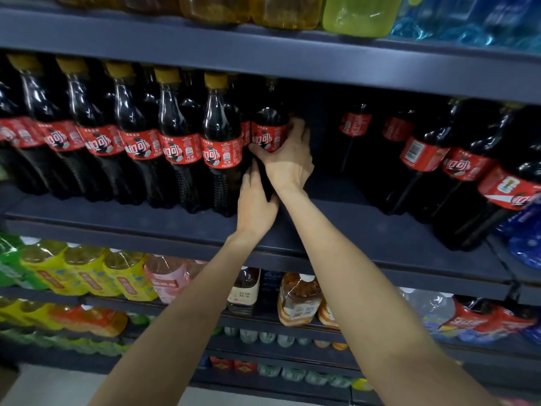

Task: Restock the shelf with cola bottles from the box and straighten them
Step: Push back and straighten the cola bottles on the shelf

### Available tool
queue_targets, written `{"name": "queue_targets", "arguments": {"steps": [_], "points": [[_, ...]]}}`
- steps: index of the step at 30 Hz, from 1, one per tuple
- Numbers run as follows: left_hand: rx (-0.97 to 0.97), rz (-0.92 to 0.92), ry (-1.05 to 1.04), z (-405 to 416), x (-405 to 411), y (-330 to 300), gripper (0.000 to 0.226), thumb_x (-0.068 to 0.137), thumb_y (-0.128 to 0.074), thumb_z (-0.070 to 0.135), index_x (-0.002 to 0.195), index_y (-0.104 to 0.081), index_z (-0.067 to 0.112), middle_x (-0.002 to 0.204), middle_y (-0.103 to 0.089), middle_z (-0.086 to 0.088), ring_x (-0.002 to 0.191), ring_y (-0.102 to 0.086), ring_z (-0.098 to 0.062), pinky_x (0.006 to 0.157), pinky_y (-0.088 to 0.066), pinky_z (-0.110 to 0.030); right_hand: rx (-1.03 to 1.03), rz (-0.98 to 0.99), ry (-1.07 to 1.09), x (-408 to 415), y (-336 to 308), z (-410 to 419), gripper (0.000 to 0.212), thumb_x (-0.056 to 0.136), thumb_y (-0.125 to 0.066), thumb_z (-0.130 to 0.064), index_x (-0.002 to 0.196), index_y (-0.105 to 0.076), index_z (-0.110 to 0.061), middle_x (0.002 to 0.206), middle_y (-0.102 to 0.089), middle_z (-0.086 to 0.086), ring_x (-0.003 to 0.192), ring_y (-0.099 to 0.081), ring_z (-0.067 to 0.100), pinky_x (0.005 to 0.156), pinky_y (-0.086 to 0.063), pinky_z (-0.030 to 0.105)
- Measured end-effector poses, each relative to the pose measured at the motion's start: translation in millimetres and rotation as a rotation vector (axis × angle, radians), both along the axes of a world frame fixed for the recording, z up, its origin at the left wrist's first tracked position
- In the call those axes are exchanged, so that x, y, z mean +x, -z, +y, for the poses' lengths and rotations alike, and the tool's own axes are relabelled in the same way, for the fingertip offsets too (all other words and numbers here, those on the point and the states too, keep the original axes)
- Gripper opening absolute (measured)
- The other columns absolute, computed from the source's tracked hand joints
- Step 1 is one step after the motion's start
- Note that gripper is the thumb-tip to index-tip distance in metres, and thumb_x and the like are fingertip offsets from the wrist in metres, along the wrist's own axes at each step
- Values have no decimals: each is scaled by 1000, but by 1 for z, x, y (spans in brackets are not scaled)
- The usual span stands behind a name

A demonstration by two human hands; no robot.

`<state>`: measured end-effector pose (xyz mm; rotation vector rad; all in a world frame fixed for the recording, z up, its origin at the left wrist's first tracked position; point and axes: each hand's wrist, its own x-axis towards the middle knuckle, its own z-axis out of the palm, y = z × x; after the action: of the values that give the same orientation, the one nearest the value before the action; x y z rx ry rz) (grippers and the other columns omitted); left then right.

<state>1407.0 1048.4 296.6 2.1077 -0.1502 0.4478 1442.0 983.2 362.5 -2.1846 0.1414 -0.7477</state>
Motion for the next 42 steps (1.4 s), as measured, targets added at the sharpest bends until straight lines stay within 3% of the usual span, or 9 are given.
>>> {"name": "queue_targets", "arguments": {"steps": [6,11,17,20,24,29,34,39,42], "points": [[-22,8,7,-13,-10,-3,80,90,-58,12,151,-6,9,157,-14,-12,143,-22,-26,112,-28,-35,40,-67,-190,-7,10,-29,75,69,-80,-43,129,-44,-15,125,-51,6,108,-56,21,85,-50,39],[-155,-348,33,-31,-31,6,48,89,-55,8,135,-42,14,132,-44,-1,126,-42,-15,106,-38,-33,-21,-120,-126,-27,40,-106,28,84,-65,-20,111,-59,-15,98,-64,0,88,-61,15,79,-53,42],[-239,-255,190,-96,36,-6,52,85,-66,12,132,-45,9,127,-52,-7,116,-49,-13,101,-43,-34,-610,-378,218,-62,62,-178,25,86,-58,-13,110,-61,-8,103,-62,12,94,-54,29,80,-44,37],[-313,-10,299,-126,79,-17,79,81,-72,14,145,-26,10,145,-38,-11,131,-39,-19,110,-34,-32,-449,-330,397,-70,66,-199,44,85,-63,-21,123,-48,-3,117,-51,22,103,-45,33,86,-42,40],[-302,2,315,-157,121,-20,100,73,-80,26,148,-16,12,150,-32,-9,137,-33,-20,115,-28,-38,-308,-267,437,-67,58,-206,66,83,-69,-29,134,-38,0,124,-46,26,107,-48,38,84,-49,45],[-264,-84,126,-165,118,-23,86,72,-80,32,140,-30,14,138,-51,-5,125,-49,-20,101,-39,-28,-212,-237,519,-57,54,-189,83,79,-75,-29,144,-27,-10,139,-40,17,111,-51,31,75,-54,43],[-239,-119,187,-112,67,-14,90,69,-80,39,144,-34,18,133,-56,-3,123,-52,-17,104,-42,-32,-30,-242,544,-38,56,-167,95,76,-77,-19,147,-13,-23,149,-26,11,117,-52,32,86,-53,49],[-210,-167,175,-43,-14,-9,86,72,-80,33,144,-34,21,120,-52,24,115,-51,0,97,-43,-18,22,-291,596,-33,54,-166,90,74,-75,-9,144,-20,-26,139,-37,13,110,-53,32,84,-52,49],[-233,-211,58,-22,-39,-7,83,73,-78,28,143,-35,22,125,-53,15,113,-52,0,94,-43,-10,159,-341,320,-37,54,-162,92,75,-75,-6,148,-20,-19,143,-32,10,124,-45,25,96,-46,27]]}}
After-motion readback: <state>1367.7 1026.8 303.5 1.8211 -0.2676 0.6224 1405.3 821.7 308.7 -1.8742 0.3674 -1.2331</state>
